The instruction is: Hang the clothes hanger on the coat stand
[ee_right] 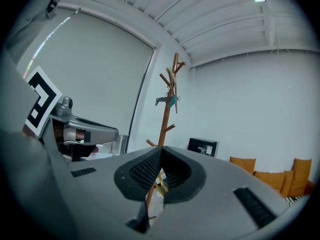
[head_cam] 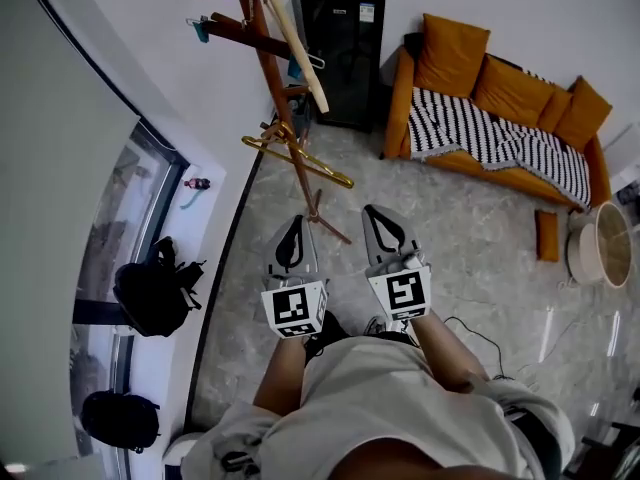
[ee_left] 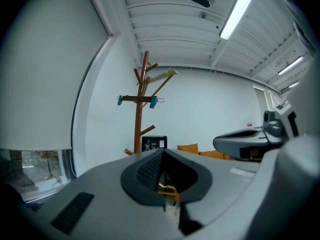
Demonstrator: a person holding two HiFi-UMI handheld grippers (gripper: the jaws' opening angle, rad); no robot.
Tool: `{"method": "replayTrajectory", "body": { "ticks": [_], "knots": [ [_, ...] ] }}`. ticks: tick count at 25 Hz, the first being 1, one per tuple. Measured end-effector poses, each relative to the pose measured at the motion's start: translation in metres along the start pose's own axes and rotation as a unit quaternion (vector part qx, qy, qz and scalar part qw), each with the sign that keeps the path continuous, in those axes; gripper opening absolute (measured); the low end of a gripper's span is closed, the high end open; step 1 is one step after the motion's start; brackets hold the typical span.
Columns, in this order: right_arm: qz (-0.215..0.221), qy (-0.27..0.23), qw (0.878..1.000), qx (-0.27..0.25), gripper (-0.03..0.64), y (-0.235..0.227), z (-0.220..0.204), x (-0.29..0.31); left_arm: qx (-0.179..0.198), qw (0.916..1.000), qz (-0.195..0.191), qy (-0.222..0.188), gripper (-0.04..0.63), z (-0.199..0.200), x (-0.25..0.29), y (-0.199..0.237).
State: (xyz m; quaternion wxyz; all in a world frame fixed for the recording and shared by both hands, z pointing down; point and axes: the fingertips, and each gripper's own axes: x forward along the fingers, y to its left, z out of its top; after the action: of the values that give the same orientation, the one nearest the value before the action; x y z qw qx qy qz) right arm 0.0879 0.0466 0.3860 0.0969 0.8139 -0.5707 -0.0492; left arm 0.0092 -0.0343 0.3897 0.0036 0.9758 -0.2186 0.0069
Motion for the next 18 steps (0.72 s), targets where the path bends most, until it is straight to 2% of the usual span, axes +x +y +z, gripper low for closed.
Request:
{"method": "replayTrajectory", "body": {
  "ticks": [9, 18],
  "knots": [
    [0.024, -0.016, 1.000, -0.012, 0.005, -0.002, 0.002, -0.048, 0.005, 0.9998, 0.021, -0.001, 0.009, 0.002, -0.037, -0.044],
    [0.018, -0.023, 1.000, 0.004, 0.005, -0.008, 0.000, -0.072, 0.027, 0.9995, 0.014, 0.000, 0.009, 0.005, -0.048, -0.066]
  ]
}}
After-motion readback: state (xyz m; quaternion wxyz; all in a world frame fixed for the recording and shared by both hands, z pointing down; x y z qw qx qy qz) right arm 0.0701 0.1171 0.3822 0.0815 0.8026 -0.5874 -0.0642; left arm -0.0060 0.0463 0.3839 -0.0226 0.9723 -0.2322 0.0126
